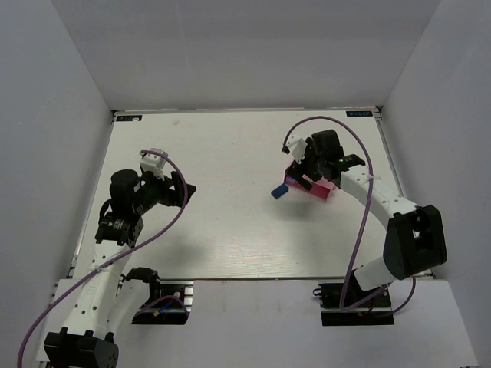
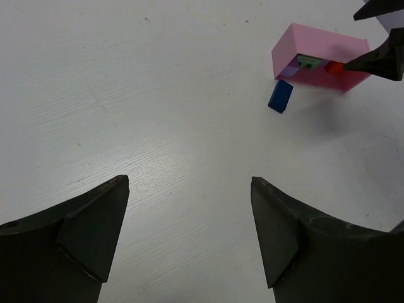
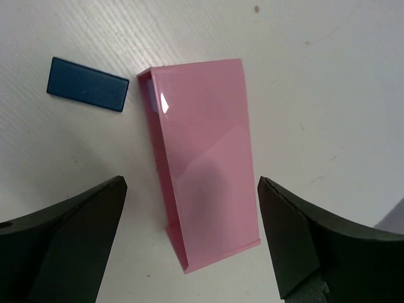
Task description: Build the wood block tower
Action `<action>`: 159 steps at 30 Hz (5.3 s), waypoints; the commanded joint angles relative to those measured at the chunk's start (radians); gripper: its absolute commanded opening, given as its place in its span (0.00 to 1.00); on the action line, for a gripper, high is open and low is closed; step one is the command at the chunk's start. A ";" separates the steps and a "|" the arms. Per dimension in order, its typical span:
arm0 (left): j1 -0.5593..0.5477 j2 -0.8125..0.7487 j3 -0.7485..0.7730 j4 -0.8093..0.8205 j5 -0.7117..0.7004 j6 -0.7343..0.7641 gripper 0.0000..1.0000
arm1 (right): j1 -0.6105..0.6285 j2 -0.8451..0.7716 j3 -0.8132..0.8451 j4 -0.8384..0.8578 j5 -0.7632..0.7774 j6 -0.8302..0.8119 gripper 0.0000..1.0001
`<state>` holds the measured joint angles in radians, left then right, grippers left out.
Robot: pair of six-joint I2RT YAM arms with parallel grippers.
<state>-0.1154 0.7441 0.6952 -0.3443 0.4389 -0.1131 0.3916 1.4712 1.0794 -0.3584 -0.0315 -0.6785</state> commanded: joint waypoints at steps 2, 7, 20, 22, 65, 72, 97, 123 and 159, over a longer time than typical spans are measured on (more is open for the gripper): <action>-0.003 -0.014 0.020 -0.002 0.024 0.001 0.88 | -0.046 0.055 0.060 -0.089 -0.139 -0.042 0.90; -0.003 -0.014 0.020 -0.002 0.035 0.001 0.89 | -0.082 0.093 0.076 -0.105 -0.162 -0.091 0.90; -0.003 -0.014 0.020 -0.002 0.035 0.001 0.90 | -0.181 0.215 0.142 -0.097 -0.177 -0.136 0.90; -0.003 -0.014 0.020 -0.002 0.035 0.001 0.90 | -0.191 0.227 0.143 -0.097 -0.186 -0.139 0.90; -0.003 -0.014 0.010 -0.002 0.035 0.001 0.90 | -0.220 0.316 0.203 -0.223 -0.337 -0.210 0.90; -0.003 -0.014 0.010 -0.002 0.035 0.001 0.90 | -0.218 0.340 0.224 -0.243 -0.347 -0.213 0.85; -0.003 -0.014 0.010 -0.002 0.035 0.001 0.89 | -0.188 0.201 0.183 -0.180 -0.337 -0.138 0.00; -0.003 -0.014 0.010 -0.002 0.035 0.001 0.89 | 0.102 0.115 -0.179 0.622 0.421 -0.010 0.00; -0.003 -0.023 0.010 -0.002 0.035 0.001 0.89 | 0.175 0.002 -0.218 0.666 0.493 -0.035 0.00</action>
<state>-0.1154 0.7364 0.6949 -0.3443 0.4568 -0.1131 0.6075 1.5356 0.7681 0.4755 0.5365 -0.8547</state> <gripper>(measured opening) 0.895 0.782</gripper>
